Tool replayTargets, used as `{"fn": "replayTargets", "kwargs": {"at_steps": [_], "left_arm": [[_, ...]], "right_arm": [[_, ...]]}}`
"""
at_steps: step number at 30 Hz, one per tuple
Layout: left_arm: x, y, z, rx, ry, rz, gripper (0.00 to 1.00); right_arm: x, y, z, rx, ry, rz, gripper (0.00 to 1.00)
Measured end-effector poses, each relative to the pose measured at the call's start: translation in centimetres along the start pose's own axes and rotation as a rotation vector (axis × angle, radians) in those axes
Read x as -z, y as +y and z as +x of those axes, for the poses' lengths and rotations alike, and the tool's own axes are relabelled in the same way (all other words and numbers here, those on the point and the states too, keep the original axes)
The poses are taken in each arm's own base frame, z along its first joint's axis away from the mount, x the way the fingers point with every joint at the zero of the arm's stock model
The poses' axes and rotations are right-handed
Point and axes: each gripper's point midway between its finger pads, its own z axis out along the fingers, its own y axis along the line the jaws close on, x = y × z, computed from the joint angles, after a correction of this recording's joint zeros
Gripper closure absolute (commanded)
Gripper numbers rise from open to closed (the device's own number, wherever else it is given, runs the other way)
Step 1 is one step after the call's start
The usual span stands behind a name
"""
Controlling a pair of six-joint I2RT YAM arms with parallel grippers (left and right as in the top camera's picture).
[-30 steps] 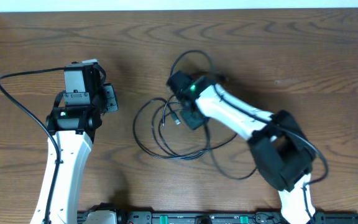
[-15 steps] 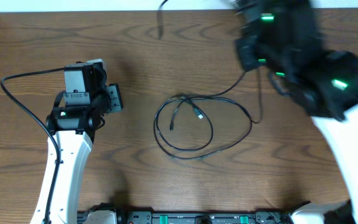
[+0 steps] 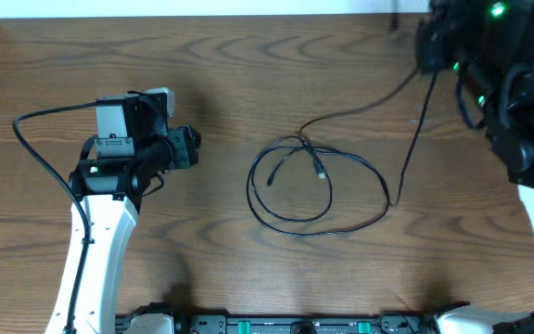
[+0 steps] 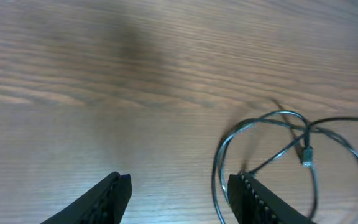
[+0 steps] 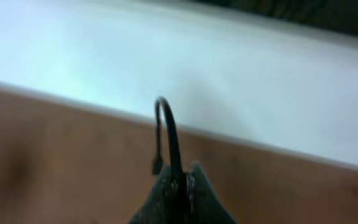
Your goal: Untangle cables
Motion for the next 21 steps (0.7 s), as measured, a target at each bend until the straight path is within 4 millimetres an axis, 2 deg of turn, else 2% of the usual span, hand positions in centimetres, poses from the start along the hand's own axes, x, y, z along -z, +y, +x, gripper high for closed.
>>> {"fn": "replayTargets", "kwargs": {"at_steps": [2, 4, 6, 9, 12, 15, 18, 21], "left_arm": [[0.0, -0.4, 0.1, -0.002, 0.003, 0.026, 0.44], [0.0, -0.8, 0.1, -0.005, 0.005, 0.046, 0.44], [0.0, -1.1, 0.2, -0.01, 0.009, 0.06, 0.45], [-0.3, -1.3, 0.3, -0.014, 0.018, 0.073, 0.45], [-0.5, -1.7, 0.5, -0.014, 0.031, 0.099, 0.45], [-0.7, -2.8, 0.8, -0.024, 0.049, 0.17, 0.49], [-0.8, -4.6, 1.3, -0.078, 0.069, 0.282, 0.49], [-0.9, -7.2, 2.1, -0.175, 0.091, 0.411, 0.5]], "right_arm": [[0.5, -0.6, -3.2, -0.026, -0.127, 0.007, 0.99], [1.9, -0.7, -7.1, -0.047, -0.278, -0.02, 0.99], [4.4, -0.5, -10.8, -0.059, -0.434, -0.06, 0.99], [10.1, -0.6, -15.5, -0.068, -0.659, -0.108, 0.99], [15.3, -1.2, -17.5, -0.075, -0.788, -0.126, 0.99], [18.0, -1.3, -17.8, -0.072, -0.824, -0.149, 0.99], [18.0, -0.8, -17.4, -0.066, -0.802, -0.176, 0.99], [16.2, -0.1, -16.8, -0.058, -0.756, -0.197, 0.99]]}}
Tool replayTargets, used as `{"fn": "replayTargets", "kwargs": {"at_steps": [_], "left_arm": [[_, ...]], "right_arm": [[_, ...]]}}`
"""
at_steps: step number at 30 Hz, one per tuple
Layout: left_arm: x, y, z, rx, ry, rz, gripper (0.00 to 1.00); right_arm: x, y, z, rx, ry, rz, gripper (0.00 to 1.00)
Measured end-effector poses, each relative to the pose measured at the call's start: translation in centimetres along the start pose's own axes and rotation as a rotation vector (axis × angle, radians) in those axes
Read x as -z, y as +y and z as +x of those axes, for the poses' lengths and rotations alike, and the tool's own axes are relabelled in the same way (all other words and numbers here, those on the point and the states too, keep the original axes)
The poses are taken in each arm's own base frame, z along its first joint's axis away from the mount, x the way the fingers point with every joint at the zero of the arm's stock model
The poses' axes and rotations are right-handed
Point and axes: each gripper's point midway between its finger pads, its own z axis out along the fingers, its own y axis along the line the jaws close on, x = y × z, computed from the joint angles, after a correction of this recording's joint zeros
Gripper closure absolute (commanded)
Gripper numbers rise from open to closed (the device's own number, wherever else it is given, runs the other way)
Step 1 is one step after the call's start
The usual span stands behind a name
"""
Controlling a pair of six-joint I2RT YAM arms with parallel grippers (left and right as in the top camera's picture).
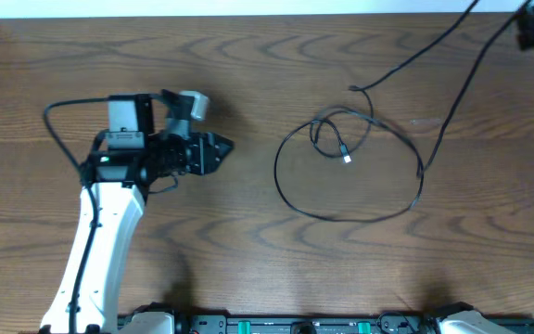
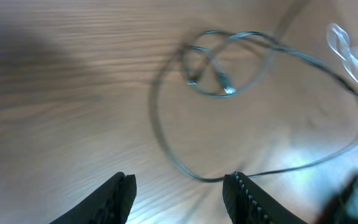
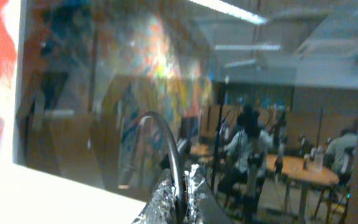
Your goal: Untangle cables
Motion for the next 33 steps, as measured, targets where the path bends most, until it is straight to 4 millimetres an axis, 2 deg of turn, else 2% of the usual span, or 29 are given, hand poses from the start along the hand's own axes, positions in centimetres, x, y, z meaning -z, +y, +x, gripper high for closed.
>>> {"fn": "replayTargets", "kwargs": {"at_steps": [3, 6, 11, 16, 19, 23, 28, 33], "left_arm": [[-1.3, -2.4, 0.7, -0.113, 0.038, 0.095, 0.5], [-2.8, -4.8, 1.8, -0.241, 0.083, 0.176, 0.47], [-6.2, -8.0, 3.8, -0.416, 0.16, 0.275, 0.47], [-9.3, -9.7, 5.6, -0.502, 0.218, 0.327, 0.47], [-10.6, -10.8, 7.3, -0.545, 0.271, 0.365, 0.46], [-11.8, -12.4, 9.7, -0.598, 0.339, 0.417, 0.42], [-12.3, -15.1, 13.2, -0.662, 0.433, 0.486, 0.27], [-12.6, -17.5, 15.6, -0.757, 0.474, 0.515, 0.23]], "right_arm": [[-1.5, 0.2, 2.4, -0.004, 0.055, -0.012, 0.99], [-2.4, 0.2, 4.0, -0.008, 0.09, -0.016, 0.99], [-2.3, 0.3, 4.1, -0.01, 0.097, -0.02, 0.99], [-2.0, 0.3, 4.0, -0.01, 0.102, -0.021, 0.99], [-2.0, 0.3, 4.2, -0.011, 0.111, -0.021, 0.99], [-1.9, 0.3, 4.7, -0.012, 0.131, -0.022, 0.99], [-1.8, 0.4, 5.3, -0.014, 0.155, -0.023, 0.99], [-1.8, 0.4, 5.4, -0.014, 0.16, -0.023, 0.99]]}}
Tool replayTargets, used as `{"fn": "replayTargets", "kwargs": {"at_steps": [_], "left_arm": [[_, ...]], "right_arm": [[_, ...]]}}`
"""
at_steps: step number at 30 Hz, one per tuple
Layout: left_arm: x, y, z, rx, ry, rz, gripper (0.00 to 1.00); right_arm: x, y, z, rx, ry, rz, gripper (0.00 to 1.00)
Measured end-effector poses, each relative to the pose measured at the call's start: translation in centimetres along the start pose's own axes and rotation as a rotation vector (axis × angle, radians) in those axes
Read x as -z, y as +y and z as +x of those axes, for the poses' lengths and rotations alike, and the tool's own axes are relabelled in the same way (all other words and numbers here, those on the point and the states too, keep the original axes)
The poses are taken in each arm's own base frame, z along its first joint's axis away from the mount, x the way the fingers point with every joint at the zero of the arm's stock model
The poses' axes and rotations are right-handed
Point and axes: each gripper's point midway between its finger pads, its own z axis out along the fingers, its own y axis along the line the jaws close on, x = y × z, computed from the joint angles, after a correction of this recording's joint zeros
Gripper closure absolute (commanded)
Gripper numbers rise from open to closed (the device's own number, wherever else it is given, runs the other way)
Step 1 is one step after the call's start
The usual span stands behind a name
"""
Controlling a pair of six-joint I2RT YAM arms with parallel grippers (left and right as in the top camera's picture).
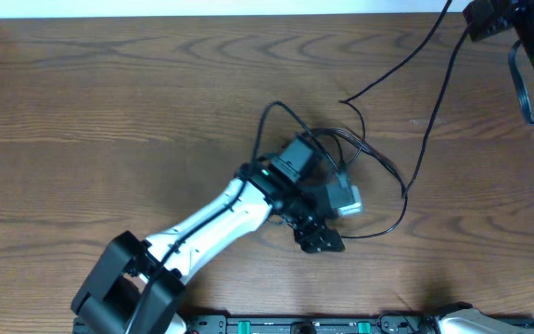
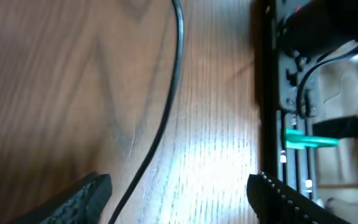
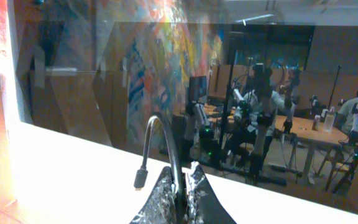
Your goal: Untangle cables
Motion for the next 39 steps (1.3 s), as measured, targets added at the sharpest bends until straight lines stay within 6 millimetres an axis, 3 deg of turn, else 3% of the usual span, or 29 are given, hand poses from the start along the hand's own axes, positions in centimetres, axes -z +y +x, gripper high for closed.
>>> {"fn": "replayTargets", "kwargs": {"at_steps": [5, 12, 20, 25, 33, 35, 37, 39], "left_arm": [[-1.5, 0.3, -0.3, -0.102, 0.057, -0.11, 0.23], [-2.8, 2.8, -1.5, -0.16, 0.053, -0.249, 0.22], [-5.9, 4.8, 0.8, -0.099, 0.118, -0.254, 0.22], [-7.5, 5.1, 1.6, -0.09, 0.141, -0.242, 0.22], [-8.3, 4.0, 1.3, -0.1, 0.133, -0.212, 0.17], [-8.4, 3.3, 1.0, -0.101, 0.118, -0.176, 0.47], [-8.6, 2.8, 0.8, -0.1, 0.103, -0.145, 0.89], [-8.6, 2.7, 0.7, -0.102, 0.1, -0.139, 0.93]], "right_arm": [[0.0, 0.0, 0.3, -0.001, 0.012, -0.001, 0.99], [0.0, 0.0, 0.8, -0.003, 0.032, -0.001, 0.99], [0.0, 0.0, 1.0, -0.002, 0.039, -0.002, 0.99], [0.0, 0.0, 1.1, 0.001, 0.045, -0.001, 0.99], [0.0, 0.0, 1.3, 0.001, 0.053, -0.002, 0.99], [0.0, 0.1, 1.4, 0.0, 0.059, -0.002, 0.99], [0.0, 0.0, 1.5, 0.0, 0.06, -0.002, 0.99], [0.0, 0.0, 1.5, 0.0, 0.06, -0.002, 0.99]]}}
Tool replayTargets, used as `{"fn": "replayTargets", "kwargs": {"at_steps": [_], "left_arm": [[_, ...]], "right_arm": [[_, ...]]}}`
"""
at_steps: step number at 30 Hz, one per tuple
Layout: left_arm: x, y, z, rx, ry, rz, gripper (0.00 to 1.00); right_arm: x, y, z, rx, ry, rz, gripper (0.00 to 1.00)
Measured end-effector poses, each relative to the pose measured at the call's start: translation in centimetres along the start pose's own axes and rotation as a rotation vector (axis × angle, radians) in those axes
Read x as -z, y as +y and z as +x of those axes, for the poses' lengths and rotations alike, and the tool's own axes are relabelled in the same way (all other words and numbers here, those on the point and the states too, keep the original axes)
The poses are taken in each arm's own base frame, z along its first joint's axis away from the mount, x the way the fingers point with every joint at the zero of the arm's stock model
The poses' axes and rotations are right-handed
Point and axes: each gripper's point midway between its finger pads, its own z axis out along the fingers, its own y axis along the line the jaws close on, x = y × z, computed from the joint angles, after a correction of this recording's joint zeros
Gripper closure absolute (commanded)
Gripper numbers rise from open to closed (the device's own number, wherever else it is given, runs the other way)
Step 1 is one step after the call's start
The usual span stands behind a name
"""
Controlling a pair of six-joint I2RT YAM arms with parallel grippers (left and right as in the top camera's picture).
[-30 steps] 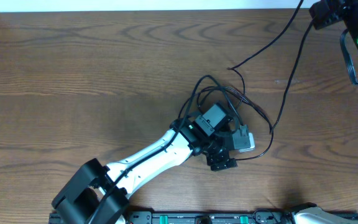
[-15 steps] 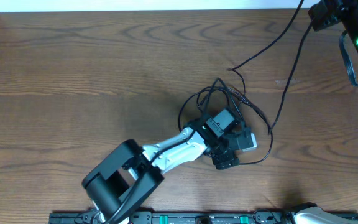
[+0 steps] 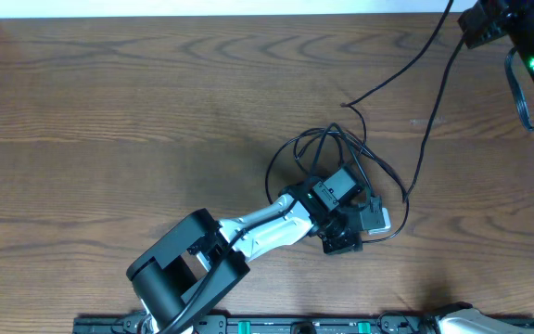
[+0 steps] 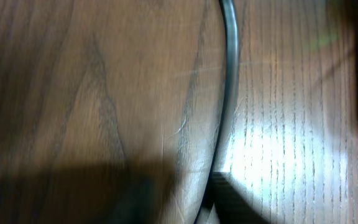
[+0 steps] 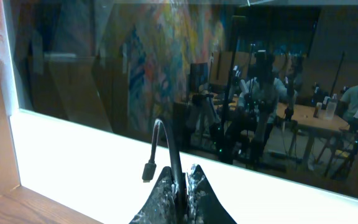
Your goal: Untangle cables
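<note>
A thin black cable [image 3: 330,148] lies in tangled loops at the table's middle right, and two strands run up to the far right corner. My left gripper [image 3: 344,239] is down on the loop's near right side. In the left wrist view the cable [image 4: 229,74] passes between its blurred dark fingers [image 4: 238,199]. The left gripper [image 4: 191,186] stands open by a narrow gap, with the strand against the right finger. My right gripper [image 5: 179,169] is shut on the cable high beyond the far edge, and the plug end [image 5: 149,171] curls over beside it.
The left arm's white link [image 3: 258,227] lies across the table's front middle. The right arm [image 3: 527,46] fills the far right corner. A black rail with green clips [image 3: 295,325] runs along the front edge. A white sill [image 5: 73,149] and a window lie behind the table.
My left gripper has dropped close to the table onto the loop's near right strand, and its fingers have narrowed from wide open. The loops shifted slightly. The right gripper holds as before.
My left gripper stood open at the table's left while the right held the cable over the far right corner. Then the right gripper was higher and the tangle lay further right. Later the left gripper hung wide open beside the loops, and now it straddles a strand.
</note>
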Motion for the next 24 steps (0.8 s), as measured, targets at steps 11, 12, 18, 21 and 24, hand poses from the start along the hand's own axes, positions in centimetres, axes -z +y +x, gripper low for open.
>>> {"fn": "replayTargets", "kwargs": {"at_steps": [11, 12, 18, 21, 24], "left_arm": [[4.1, 4.2, 3.3, 0.087, 0.145, -0.243, 0.93], [6.0, 4.7, 3.0, 0.104, 0.127, -0.277, 0.93], [22.2, 6.6, 0.2, 0.163, -0.157, -0.574, 0.93], [30.4, 5.7, -0.1, 0.167, -0.318, -0.746, 0.93], [37.7, 3.6, 0.7, 0.166, -0.461, -0.921, 0.93]], "right_arm": [[0.2, -2.4, 1.8, 0.068, 0.08, 0.135, 0.99], [0.4, -3.3, 2.1, 0.083, 0.097, 0.182, 0.99], [1.7, -10.3, 3.6, 0.135, 0.171, 0.497, 0.99], [2.2, -14.0, 5.2, 0.151, 0.23, 0.637, 0.98], [2.4, -16.9, 7.3, 0.154, 0.303, 0.729, 0.89]]}}
